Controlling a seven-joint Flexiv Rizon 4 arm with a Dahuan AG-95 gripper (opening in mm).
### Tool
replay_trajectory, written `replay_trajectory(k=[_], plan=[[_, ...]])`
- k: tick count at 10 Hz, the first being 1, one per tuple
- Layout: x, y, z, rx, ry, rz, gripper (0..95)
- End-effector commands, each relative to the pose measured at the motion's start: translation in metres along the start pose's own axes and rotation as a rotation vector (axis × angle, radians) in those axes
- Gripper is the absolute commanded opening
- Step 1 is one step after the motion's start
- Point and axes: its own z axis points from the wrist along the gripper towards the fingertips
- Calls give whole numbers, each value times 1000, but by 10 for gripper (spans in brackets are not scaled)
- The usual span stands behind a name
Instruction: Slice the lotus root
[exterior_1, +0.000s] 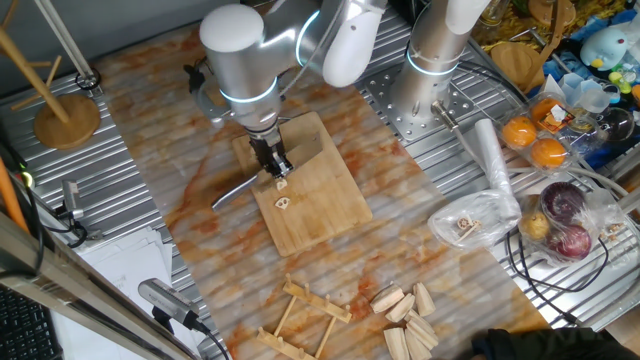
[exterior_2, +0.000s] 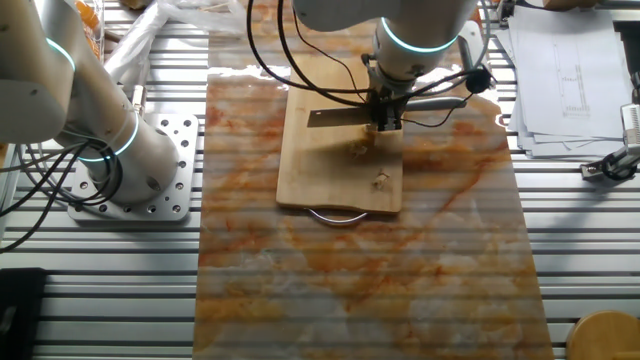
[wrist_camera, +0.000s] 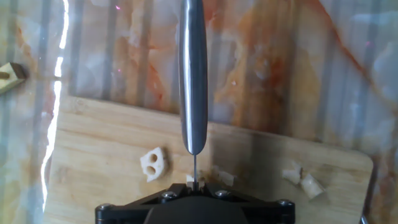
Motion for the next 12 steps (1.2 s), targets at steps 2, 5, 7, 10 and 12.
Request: replay_trajectory(k=[2,5,7,10,12], plan=[[3,-5,-2,20,2,-30,0],[7,-12,-7,22,4,-64,0],[6,-11,-7,19,2,-65,0],[4,-14,-4,26,1,-80,0],[4,-21,-2,39,-2,-109,0]])
